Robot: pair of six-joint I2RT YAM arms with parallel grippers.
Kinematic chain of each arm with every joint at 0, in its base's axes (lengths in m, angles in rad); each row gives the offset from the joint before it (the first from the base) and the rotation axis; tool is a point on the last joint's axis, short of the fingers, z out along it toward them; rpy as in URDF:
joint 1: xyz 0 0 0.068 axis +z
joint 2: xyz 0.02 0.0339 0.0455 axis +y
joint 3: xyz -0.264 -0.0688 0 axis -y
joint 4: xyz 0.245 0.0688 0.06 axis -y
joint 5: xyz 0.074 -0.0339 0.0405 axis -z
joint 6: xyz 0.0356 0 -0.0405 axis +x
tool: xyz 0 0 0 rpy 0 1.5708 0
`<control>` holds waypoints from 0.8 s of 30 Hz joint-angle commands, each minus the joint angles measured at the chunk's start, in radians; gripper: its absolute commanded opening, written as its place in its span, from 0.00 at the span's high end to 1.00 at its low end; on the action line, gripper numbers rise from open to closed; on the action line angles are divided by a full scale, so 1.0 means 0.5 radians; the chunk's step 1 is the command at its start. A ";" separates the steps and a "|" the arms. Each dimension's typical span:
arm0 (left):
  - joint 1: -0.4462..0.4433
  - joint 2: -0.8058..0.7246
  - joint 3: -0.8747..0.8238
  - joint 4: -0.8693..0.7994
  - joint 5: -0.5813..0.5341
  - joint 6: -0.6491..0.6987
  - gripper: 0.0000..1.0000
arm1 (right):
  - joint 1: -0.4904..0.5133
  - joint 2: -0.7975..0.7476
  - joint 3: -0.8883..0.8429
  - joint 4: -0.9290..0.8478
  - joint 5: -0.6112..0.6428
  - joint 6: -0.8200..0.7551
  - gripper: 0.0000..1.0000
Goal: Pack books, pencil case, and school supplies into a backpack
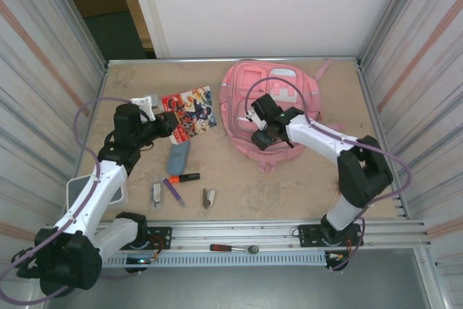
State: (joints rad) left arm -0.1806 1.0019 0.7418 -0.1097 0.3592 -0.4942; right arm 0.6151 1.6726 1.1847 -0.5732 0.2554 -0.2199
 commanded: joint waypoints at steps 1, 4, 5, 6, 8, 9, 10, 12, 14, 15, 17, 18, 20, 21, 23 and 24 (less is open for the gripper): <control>-0.008 -0.084 0.040 0.122 0.019 0.034 1.00 | -0.005 0.127 0.152 0.028 0.173 -0.162 0.26; -0.009 -0.083 0.027 0.124 0.036 0.020 1.00 | -0.004 0.243 0.215 0.064 0.193 -0.211 0.30; -0.007 -0.084 0.024 0.120 0.047 0.013 1.00 | -0.004 0.268 0.233 0.072 0.192 -0.227 0.33; -0.007 -0.086 0.019 0.117 0.059 0.007 1.00 | -0.003 0.293 0.246 0.080 0.189 -0.242 0.40; -0.008 -0.089 0.011 0.107 0.077 -0.004 1.00 | 0.001 0.317 0.279 0.093 0.159 -0.264 0.51; -0.010 -0.089 0.007 0.101 0.094 -0.006 1.00 | 0.005 0.323 0.291 0.100 0.143 -0.266 0.59; -0.007 -0.091 0.001 0.103 0.116 -0.011 1.00 | 0.003 0.315 0.304 0.100 0.122 -0.262 0.68; -0.008 -0.095 -0.011 0.089 0.163 -0.037 1.00 | -0.002 0.282 0.328 0.093 0.073 -0.220 0.82; -0.008 -0.107 -0.030 0.109 0.232 -0.089 1.00 | -0.036 0.224 0.387 0.047 -0.014 -0.113 0.93; -0.007 -0.119 -0.043 0.129 0.278 -0.120 1.00 | -0.065 0.185 0.437 0.011 -0.085 -0.030 0.97; -0.010 -0.149 -0.069 0.146 0.313 -0.237 1.00 | -0.144 0.098 0.525 -0.039 -0.269 0.122 1.00; -0.010 -0.163 -0.083 0.168 0.348 -0.287 1.00 | -0.195 0.054 0.567 -0.055 -0.400 0.201 1.00; -0.010 -0.181 -0.110 0.225 0.449 -0.365 1.00 | -0.288 -0.003 0.654 -0.080 -0.658 0.354 1.00; -0.013 -0.190 -0.122 0.247 0.489 -0.426 1.00 | -0.332 -0.016 0.701 -0.091 -0.783 0.433 1.00; -0.026 -0.204 -0.154 0.316 0.552 -0.534 1.00 | -0.423 -0.015 0.795 -0.130 -0.989 0.562 1.00; -0.038 -0.209 -0.174 0.353 0.558 -0.614 1.00 | -0.462 -0.006 0.840 -0.143 -1.083 0.617 1.00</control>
State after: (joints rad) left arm -0.1875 0.9424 0.6624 -0.0906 0.5407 -0.6792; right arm 0.4282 1.7233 1.5276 -0.6300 -0.0696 -0.0845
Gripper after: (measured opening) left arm 0.183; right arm 0.055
